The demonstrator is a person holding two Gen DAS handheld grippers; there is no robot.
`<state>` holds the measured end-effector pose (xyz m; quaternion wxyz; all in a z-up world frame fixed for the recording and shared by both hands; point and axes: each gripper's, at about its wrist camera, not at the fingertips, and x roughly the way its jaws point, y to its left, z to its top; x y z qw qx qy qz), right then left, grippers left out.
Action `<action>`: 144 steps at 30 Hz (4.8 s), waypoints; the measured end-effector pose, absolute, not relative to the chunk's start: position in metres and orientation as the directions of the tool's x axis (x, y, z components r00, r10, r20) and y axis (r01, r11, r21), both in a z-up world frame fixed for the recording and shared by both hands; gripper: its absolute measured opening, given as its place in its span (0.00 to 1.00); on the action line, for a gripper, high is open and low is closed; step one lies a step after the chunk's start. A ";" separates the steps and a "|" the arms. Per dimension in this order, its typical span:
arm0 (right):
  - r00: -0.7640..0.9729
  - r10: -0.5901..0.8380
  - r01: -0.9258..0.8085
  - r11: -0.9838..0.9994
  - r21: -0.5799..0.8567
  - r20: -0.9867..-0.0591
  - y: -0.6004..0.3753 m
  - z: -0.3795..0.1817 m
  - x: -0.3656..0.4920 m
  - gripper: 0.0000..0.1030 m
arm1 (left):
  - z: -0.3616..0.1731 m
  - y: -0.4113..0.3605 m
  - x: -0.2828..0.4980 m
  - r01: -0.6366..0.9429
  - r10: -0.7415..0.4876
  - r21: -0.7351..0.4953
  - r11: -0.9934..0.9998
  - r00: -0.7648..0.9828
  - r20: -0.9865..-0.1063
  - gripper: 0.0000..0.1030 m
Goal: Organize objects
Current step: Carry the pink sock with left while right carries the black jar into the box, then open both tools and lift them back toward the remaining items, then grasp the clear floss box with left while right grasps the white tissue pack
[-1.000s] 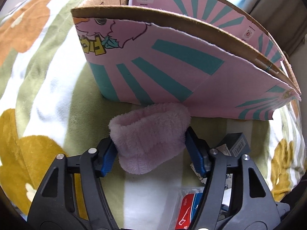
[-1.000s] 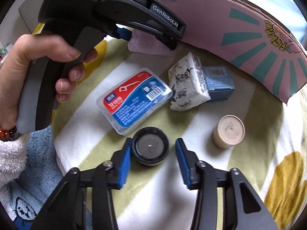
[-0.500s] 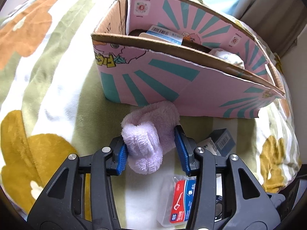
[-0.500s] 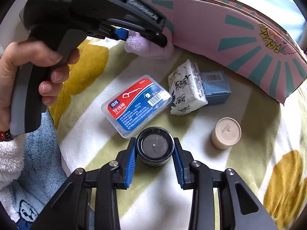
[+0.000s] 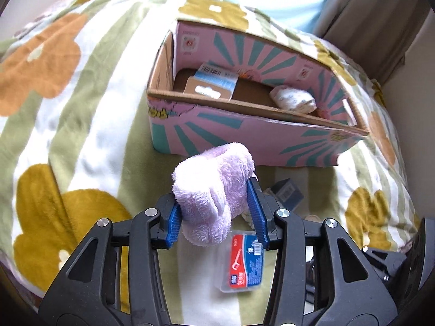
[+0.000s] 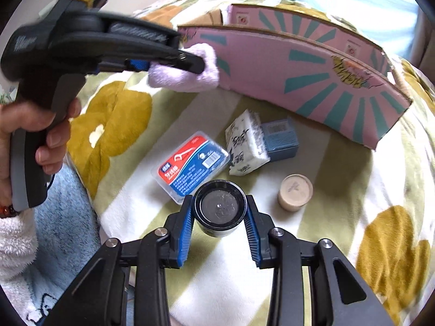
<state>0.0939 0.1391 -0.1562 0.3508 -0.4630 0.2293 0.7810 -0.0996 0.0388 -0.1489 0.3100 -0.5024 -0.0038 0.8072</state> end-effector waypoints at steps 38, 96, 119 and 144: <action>-0.258 0.451 -0.878 -0.479 0.013 -0.855 0.374 -0.035 0.048 0.32 | -0.085 0.125 -0.204 -0.671 0.495 -0.209 -0.711 -0.267 -0.827 0.39; -0.310 0.590 -0.906 -0.420 0.045 -0.745 0.311 0.028 0.091 0.78 | -0.005 0.073 -0.111 -0.725 0.561 -0.087 -0.683 -0.445 -0.699 1.00; -0.287 0.511 -0.851 -0.524 -0.029 -0.810 0.219 -0.072 0.112 0.78 | -0.101 0.019 -0.039 -0.697 0.513 -0.170 -0.697 -0.320 -0.797 1.00; -0.433 0.226 -0.796 -0.550 0.253 -0.873 0.236 -0.192 0.082 0.59 | -0.212 0.050 -0.021 -0.692 0.460 -0.235 -0.683 -0.158 -0.874 0.93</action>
